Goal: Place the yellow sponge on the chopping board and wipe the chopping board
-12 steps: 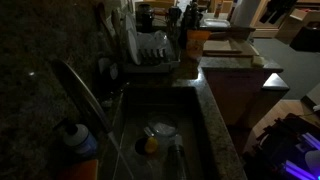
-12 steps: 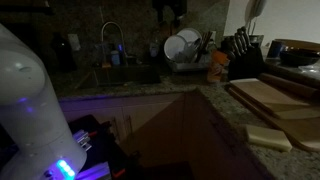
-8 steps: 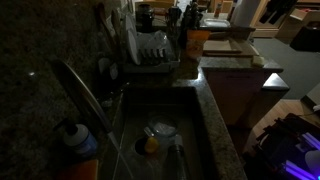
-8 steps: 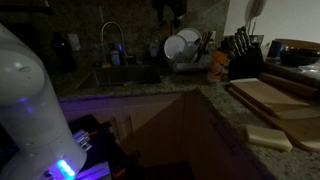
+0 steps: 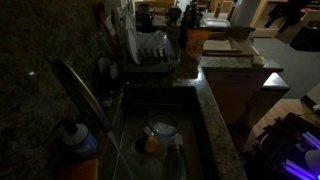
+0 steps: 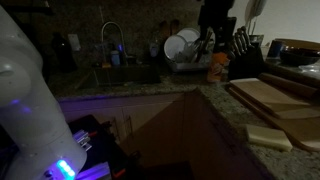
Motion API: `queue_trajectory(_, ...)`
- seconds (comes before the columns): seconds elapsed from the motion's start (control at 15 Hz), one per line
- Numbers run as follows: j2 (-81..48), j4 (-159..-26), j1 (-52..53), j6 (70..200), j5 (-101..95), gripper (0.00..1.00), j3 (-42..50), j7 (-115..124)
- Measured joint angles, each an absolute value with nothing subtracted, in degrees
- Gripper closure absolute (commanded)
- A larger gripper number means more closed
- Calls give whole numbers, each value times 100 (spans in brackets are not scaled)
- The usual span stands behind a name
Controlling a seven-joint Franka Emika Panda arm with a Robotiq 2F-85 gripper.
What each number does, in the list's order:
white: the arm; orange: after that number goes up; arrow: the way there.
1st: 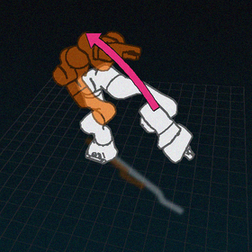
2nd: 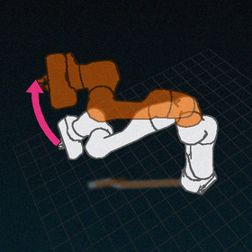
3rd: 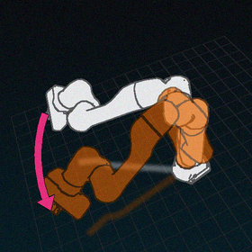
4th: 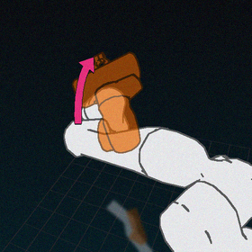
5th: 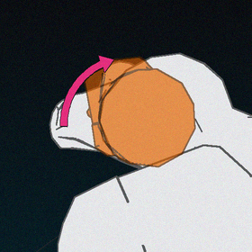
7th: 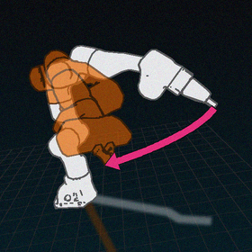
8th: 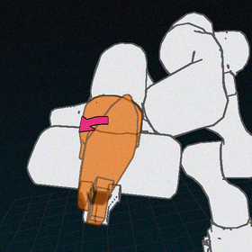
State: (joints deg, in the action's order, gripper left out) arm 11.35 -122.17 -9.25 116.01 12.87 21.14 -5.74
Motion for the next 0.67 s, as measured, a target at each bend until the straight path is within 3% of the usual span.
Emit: queue_trajectory(0.67,-1259,-11074,-1797,12756,2630,0,2343,674)
